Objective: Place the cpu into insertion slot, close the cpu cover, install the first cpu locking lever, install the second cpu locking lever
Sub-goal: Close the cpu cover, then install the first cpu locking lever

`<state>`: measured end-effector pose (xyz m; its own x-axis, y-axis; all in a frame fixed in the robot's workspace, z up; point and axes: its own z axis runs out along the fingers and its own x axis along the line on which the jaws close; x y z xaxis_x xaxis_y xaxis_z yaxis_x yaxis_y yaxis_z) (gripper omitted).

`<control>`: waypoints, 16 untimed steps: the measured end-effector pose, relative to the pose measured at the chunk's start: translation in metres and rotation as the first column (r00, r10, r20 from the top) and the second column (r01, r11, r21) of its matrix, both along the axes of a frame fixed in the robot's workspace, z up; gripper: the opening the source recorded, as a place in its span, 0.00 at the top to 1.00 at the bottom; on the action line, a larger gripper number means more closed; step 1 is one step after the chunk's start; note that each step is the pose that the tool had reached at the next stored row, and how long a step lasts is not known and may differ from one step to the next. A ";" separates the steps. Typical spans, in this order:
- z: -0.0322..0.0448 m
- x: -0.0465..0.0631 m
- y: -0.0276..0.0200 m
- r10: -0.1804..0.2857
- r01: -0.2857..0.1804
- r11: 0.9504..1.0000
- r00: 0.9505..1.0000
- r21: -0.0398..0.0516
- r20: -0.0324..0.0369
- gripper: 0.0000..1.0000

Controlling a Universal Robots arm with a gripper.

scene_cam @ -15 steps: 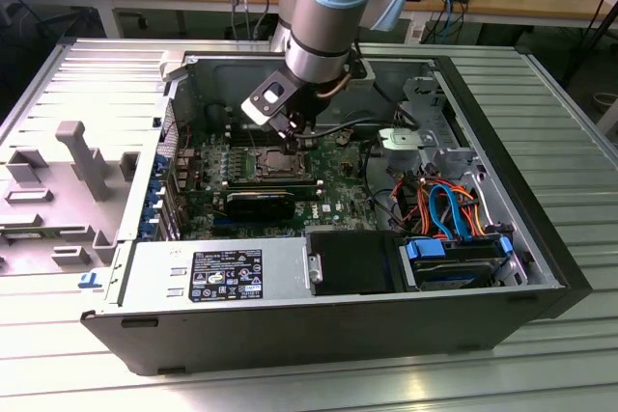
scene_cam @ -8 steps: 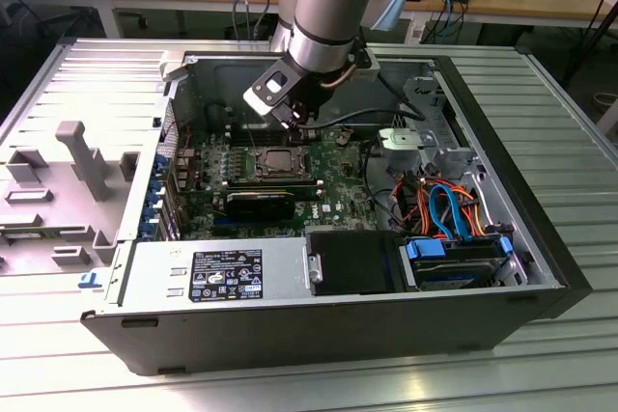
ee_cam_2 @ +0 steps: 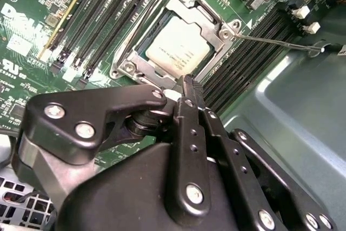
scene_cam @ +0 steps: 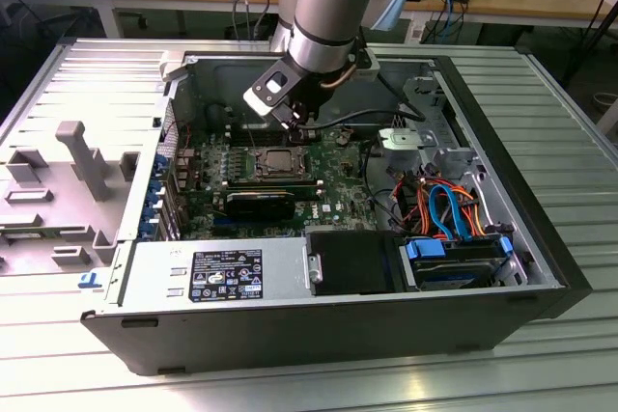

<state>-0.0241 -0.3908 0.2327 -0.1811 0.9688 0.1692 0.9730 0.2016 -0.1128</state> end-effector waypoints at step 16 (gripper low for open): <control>0.0000 0.000 0.0000 0.000 0.000 1.000 1.000 0.018 0.000 0.89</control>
<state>-0.0241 -0.3908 0.2327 -0.1811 0.9657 0.1863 0.9730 0.2035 -0.1092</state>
